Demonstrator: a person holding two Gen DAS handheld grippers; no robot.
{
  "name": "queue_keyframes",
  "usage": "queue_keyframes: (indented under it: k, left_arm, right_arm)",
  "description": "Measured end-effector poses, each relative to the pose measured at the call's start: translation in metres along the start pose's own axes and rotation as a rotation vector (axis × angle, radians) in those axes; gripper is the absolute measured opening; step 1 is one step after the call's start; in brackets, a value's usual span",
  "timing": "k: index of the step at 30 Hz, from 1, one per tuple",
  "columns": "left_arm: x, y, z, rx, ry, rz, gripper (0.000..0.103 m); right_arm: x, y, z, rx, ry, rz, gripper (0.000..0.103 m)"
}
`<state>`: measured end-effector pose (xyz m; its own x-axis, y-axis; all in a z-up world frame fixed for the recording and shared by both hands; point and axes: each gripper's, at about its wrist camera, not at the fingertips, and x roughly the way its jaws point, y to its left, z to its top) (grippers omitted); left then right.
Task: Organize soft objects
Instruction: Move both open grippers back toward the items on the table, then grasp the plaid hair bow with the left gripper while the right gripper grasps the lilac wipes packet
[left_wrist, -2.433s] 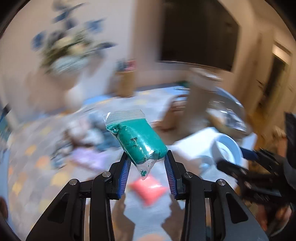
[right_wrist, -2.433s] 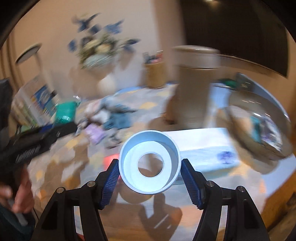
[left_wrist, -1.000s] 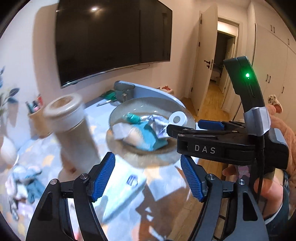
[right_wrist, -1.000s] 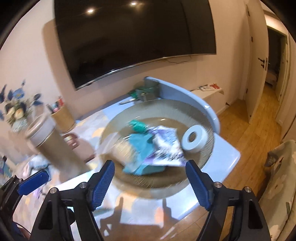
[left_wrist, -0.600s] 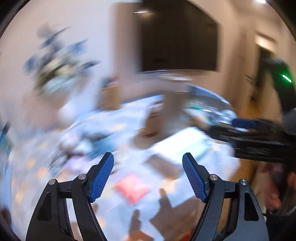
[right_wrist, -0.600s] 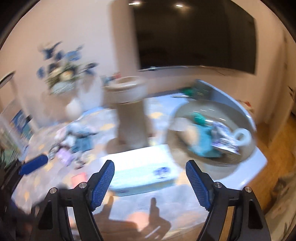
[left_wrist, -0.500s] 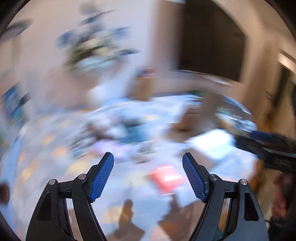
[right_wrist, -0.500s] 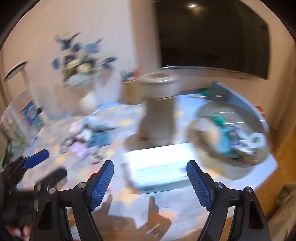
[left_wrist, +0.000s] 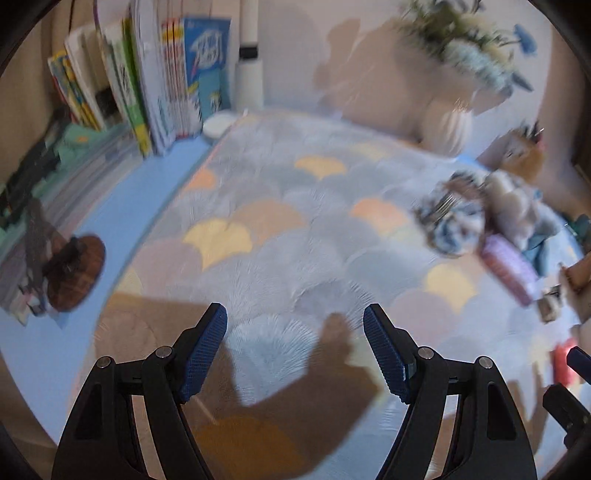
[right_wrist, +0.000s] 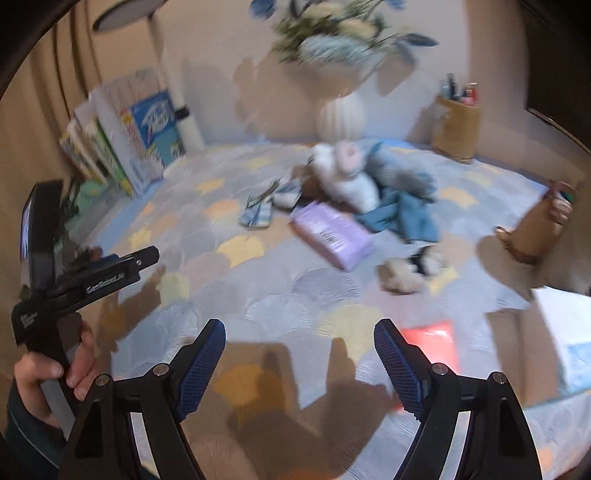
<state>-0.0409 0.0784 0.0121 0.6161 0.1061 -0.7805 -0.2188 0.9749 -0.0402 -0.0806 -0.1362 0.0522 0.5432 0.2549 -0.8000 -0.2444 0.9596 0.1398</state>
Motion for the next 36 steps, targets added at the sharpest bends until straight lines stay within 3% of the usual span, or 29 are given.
queue_keyframes:
  k: [2, 7, 12, 15, 19, 22, 25, 31, 34, 36]
  left_arm:
    - [0.001, 0.002, -0.003, 0.008, -0.005, 0.018, 0.075]
    - [0.004, -0.01, -0.007, 0.078, -0.019, 0.109, 0.088]
    - [0.012, 0.007, -0.003, -0.005, 0.018, 0.071, 0.099]
    - [0.011, 0.006, -0.003, -0.002, 0.032, 0.081, 0.1]
    - [0.003, 0.002, 0.01, 0.006, 0.142, -0.063, 0.097]
    - [-0.02, -0.003, 0.032, -0.035, 0.09, -0.176, 0.097]
    - [-0.024, -0.031, 0.056, 0.054, 0.058, -0.247, 0.097]
    - [0.021, -0.092, 0.079, 0.335, 0.025, -0.252, 0.095]
    - [0.046, -0.105, 0.085, 0.389, 0.062, -0.276, 0.079]
    - [0.061, -0.111, 0.089, 0.4, 0.101, -0.298, 0.075]
  right_arm:
    - [0.014, 0.004, -0.002, -0.009, 0.03, 0.001, 0.082]
    - [0.035, -0.003, -0.007, 0.021, 0.083, -0.005, 0.082]
    - [0.038, -0.011, -0.01, 0.031, 0.09, -0.03, 0.082]
    - [0.037, -0.011, -0.01, 0.022, 0.089, -0.04, 0.082]
    - [0.029, -0.008, 0.005, -0.025, 0.068, -0.054, 0.082]
    - [0.027, -0.01, 0.026, -0.066, 0.051, -0.075, 0.082]
    - [0.036, -0.018, 0.049, -0.064, 0.06, -0.072, 0.082]
    - [0.061, -0.031, 0.07, -0.035, 0.124, -0.051, 0.082]
    - [0.068, -0.033, 0.073, -0.052, 0.132, -0.056, 0.082]
    - [0.075, -0.033, 0.074, -0.069, 0.143, -0.065, 0.082]
